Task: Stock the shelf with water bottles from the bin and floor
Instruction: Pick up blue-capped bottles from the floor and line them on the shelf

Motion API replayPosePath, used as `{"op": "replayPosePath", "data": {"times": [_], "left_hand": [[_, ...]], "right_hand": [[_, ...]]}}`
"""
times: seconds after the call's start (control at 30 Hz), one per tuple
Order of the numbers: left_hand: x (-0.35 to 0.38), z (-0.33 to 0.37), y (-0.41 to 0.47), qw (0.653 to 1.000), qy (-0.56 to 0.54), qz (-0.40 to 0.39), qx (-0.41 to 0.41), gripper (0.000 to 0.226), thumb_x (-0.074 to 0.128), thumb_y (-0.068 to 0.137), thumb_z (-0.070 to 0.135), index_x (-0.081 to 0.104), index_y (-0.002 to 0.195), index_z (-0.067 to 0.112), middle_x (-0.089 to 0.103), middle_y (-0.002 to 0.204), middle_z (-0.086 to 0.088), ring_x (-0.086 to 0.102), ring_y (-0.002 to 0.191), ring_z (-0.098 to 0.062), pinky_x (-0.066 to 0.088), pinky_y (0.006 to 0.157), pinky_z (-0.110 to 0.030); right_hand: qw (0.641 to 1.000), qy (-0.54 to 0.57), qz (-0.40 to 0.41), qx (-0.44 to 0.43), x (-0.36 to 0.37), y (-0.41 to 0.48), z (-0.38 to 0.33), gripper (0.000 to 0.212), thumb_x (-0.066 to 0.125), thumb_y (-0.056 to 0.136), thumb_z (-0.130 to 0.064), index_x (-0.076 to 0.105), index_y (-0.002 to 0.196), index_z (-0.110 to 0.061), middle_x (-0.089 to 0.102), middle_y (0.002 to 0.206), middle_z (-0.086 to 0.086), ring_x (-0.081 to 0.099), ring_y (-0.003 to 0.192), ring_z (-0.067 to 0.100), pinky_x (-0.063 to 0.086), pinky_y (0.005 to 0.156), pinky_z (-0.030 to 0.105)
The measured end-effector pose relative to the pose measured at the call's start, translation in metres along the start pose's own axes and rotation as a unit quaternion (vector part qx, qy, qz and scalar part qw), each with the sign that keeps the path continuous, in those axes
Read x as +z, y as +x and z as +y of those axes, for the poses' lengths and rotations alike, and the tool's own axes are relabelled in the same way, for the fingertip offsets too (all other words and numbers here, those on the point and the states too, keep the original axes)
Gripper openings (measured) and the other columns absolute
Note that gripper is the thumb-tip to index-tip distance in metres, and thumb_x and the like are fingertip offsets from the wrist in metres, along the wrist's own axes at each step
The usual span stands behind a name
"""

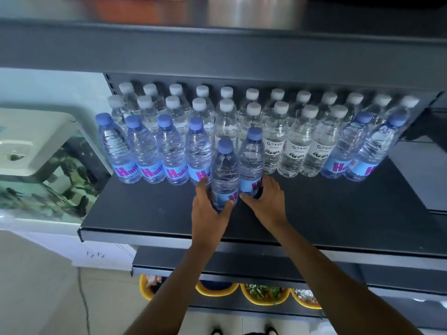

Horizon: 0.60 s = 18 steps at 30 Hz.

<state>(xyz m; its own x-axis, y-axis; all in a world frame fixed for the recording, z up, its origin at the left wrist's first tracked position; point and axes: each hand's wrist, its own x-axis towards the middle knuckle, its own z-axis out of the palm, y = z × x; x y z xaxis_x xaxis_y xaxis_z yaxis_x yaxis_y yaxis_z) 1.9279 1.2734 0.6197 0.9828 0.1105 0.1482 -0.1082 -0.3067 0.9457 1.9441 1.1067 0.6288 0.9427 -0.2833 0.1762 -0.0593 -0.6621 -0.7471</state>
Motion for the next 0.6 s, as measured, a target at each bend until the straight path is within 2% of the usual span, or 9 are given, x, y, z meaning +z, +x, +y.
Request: {"op": "replayPosePath", "data": {"times": [0.07, 0.13, 0.23, 0.3, 0.4, 0.5, 0.6], "left_hand": [[0.005, -0.001, 0.008, 0.999, -0.035, -0.003, -0.021, 0.064, 0.077, 0.088, 0.013, 0.041, 0.136, 0.032, 0.066, 0.129, 0.013, 0.065, 0.119, -0.006, 0.055, 0.104, -0.042], [0.008, -0.004, 0.015, 0.999, -0.039, -0.012, -0.025, 0.045, 0.07, 0.092, 0.012, 0.046, 0.125, 0.03, 0.067, 0.124, 0.011, 0.065, 0.116, -0.005, 0.054, 0.104, -0.045], [0.014, -0.009, 0.022, 0.998, 0.055, 0.017, 0.006, 0.024, 0.067, 0.09, 0.012, 0.051, 0.107, 0.02, 0.059, 0.112, 0.001, 0.058, 0.105, -0.021, 0.052, 0.095, -0.052], [0.018, -0.008, 0.024, 0.992, 0.116, 0.038, 0.013, 0.034, 0.076, 0.084, 0.016, 0.054, 0.11, 0.014, 0.051, 0.114, -0.003, 0.046, 0.107, -0.023, 0.048, 0.097, -0.046], [0.023, -0.003, 0.03, 0.984, 0.175, 0.043, 0.013, 0.059, 0.085, 0.075, 0.034, 0.053, 0.12, 0.013, 0.055, 0.119, -0.004, 0.044, 0.112, -0.024, 0.044, 0.102, -0.042], [0.026, -0.001, 0.037, 0.981, 0.187, 0.06, -0.009, 0.059, 0.084, 0.077, 0.041, 0.052, 0.117, 0.012, 0.063, 0.114, -0.005, 0.049, 0.109, -0.025, 0.046, 0.1, -0.046], [0.027, -0.002, 0.038, 0.981, 0.178, 0.07, -0.02, 0.051, 0.082, 0.081, 0.035, 0.052, 0.114, 0.01, 0.063, 0.106, -0.006, 0.051, 0.105, -0.026, 0.048, 0.097, -0.045]], "right_hand": [[0.999, -0.03, 0.014, 0.007, 0.0, 0.002, 0.006, 0.057, 0.078, 0.07, -0.049, 0.061, 0.112, -0.014, 0.063, 0.109, 0.004, 0.059, 0.108, 0.03, 0.048, 0.092, 0.049], [0.999, -0.047, 0.025, 0.01, 0.0, 0.004, 0.012, 0.056, 0.085, 0.071, -0.042, 0.06, 0.11, -0.011, 0.062, 0.109, 0.007, 0.057, 0.108, 0.033, 0.046, 0.092, 0.046], [0.998, -0.066, 0.023, 0.006, 0.003, 0.005, 0.017, 0.061, 0.086, 0.072, -0.037, 0.056, 0.118, -0.01, 0.059, 0.116, 0.007, 0.052, 0.114, 0.031, 0.041, 0.095, 0.043], [0.997, -0.073, 0.02, 0.0, 0.004, 0.005, 0.019, 0.063, 0.084, 0.073, -0.036, 0.054, 0.122, -0.01, 0.057, 0.119, 0.006, 0.05, 0.118, 0.03, 0.038, 0.096, 0.041], [0.997, -0.081, 0.019, 0.004, 0.004, 0.009, 0.017, 0.069, 0.084, 0.072, -0.041, 0.051, 0.126, -0.013, 0.055, 0.123, 0.004, 0.046, 0.122, 0.028, 0.035, 0.101, 0.042], [0.996, -0.084, 0.014, 0.014, 0.006, 0.017, 0.014, 0.075, 0.084, 0.069, -0.048, 0.049, 0.126, -0.016, 0.054, 0.125, 0.002, 0.045, 0.123, 0.027, 0.035, 0.104, 0.045], [0.995, -0.096, 0.023, 0.02, 0.012, 0.021, 0.012, 0.079, 0.085, 0.067, -0.053, 0.048, 0.127, -0.016, 0.054, 0.125, 0.002, 0.045, 0.123, 0.027, 0.034, 0.103, 0.045]]}}
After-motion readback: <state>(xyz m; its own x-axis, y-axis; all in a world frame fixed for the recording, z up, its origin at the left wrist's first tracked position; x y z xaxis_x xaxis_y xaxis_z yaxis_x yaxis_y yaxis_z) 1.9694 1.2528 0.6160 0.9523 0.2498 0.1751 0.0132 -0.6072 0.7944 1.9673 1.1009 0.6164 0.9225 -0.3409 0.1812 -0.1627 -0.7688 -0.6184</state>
